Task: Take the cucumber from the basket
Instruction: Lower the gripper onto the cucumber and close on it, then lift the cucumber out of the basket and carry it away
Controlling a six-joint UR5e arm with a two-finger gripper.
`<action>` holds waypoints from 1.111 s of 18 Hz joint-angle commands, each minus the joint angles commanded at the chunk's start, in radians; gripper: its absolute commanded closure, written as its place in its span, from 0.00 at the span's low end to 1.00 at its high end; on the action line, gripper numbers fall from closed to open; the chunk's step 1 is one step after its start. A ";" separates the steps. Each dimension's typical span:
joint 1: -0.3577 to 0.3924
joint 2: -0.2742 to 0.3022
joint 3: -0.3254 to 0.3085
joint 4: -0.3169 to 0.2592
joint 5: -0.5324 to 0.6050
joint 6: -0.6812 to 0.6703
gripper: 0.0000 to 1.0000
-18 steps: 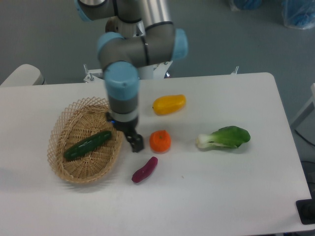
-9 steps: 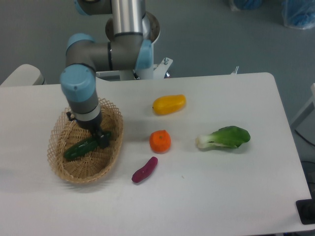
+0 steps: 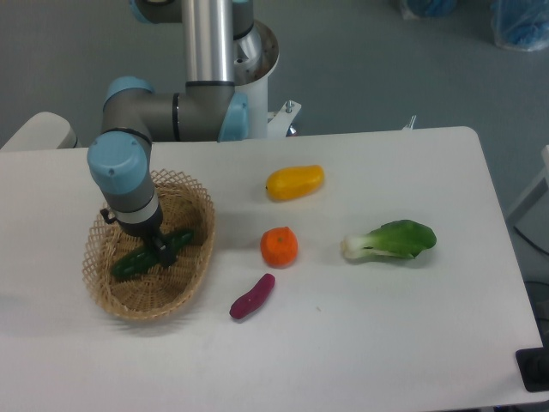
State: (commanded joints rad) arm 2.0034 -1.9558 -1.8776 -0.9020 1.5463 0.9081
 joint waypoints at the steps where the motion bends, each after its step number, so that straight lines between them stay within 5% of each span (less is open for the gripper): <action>1: 0.000 -0.002 0.002 0.000 0.000 0.000 0.00; 4: 0.000 -0.005 0.003 -0.003 0.000 0.000 0.09; 10: 0.000 -0.008 0.014 -0.003 0.000 -0.063 0.70; 20: 0.029 0.060 0.048 -0.035 -0.006 -0.058 0.76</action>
State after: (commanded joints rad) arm 2.0324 -1.8961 -1.8301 -0.9372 1.5401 0.8498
